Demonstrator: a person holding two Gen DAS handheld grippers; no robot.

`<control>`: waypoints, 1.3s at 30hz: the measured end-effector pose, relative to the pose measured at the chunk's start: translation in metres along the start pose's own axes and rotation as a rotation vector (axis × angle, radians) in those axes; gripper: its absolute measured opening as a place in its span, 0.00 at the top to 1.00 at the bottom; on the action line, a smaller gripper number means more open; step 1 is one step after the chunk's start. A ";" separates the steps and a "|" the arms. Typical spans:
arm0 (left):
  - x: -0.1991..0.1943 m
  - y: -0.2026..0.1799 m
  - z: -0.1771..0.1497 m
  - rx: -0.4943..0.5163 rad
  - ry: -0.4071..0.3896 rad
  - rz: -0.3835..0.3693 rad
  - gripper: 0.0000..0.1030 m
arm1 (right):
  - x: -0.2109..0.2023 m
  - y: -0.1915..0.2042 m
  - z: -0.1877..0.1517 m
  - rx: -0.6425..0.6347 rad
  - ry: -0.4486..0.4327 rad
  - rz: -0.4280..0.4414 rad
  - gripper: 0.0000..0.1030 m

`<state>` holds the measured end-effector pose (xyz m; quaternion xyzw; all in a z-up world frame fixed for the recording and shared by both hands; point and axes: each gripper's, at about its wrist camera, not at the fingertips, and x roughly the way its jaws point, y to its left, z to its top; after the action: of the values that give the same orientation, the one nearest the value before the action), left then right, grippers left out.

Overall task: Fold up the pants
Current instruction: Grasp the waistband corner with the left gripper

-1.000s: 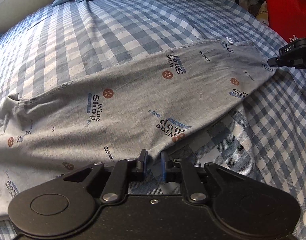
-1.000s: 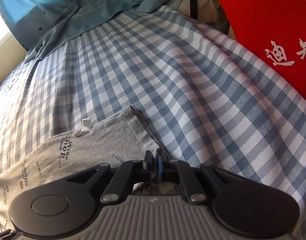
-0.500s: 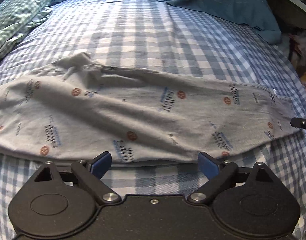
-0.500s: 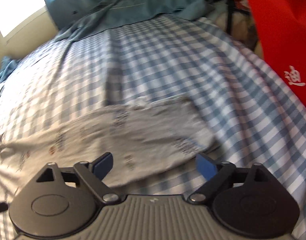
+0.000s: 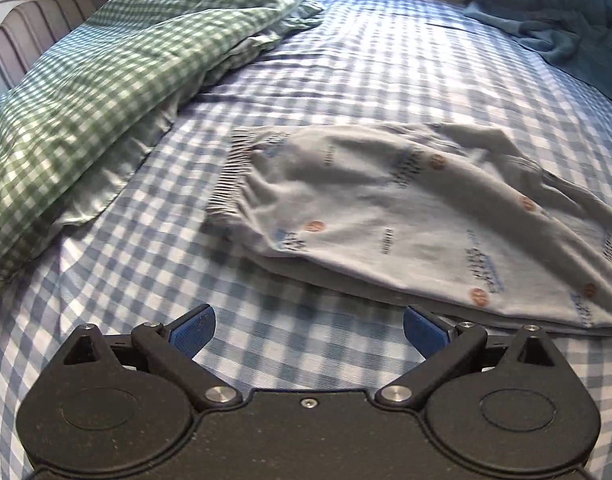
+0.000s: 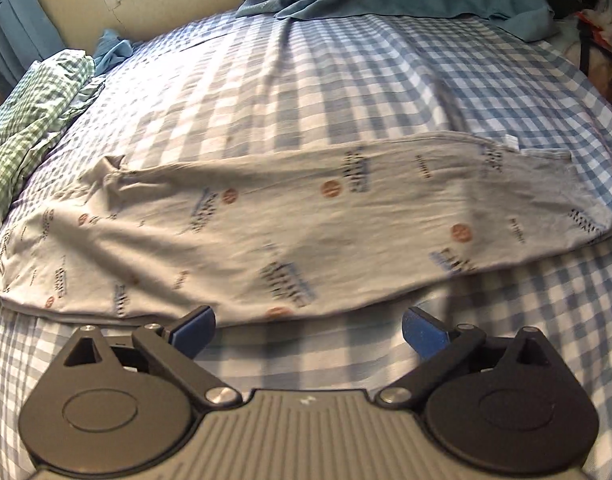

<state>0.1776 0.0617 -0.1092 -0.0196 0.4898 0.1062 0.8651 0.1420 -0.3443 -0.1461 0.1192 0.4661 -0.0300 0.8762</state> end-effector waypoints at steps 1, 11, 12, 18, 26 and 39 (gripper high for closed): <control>0.004 0.015 0.004 -0.017 -0.004 0.005 0.03 | -0.002 0.011 -0.004 0.008 -0.001 0.000 0.00; 0.066 0.104 0.056 -0.149 -0.036 -0.106 0.07 | 0.002 0.106 -0.029 0.027 0.030 -0.012 0.00; 0.071 0.106 0.059 -0.153 -0.035 -0.126 0.09 | 0.004 0.114 -0.029 0.016 0.033 -0.010 0.00; 0.103 0.114 0.074 -0.195 0.005 -0.230 0.25 | 0.023 0.148 -0.016 -0.014 0.046 -0.013 0.00; 0.114 0.109 0.074 -0.181 0.006 -0.229 0.82 | 0.051 0.180 0.005 -0.029 0.051 -0.005 0.00; 0.094 0.094 0.074 -0.039 -0.023 -0.127 0.92 | 0.072 0.217 0.005 -0.106 0.091 0.050 0.00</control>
<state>0.2679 0.1795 -0.1441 -0.0664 0.4752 0.0611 0.8752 0.2219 -0.1309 -0.1635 0.0853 0.5032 0.0219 0.8597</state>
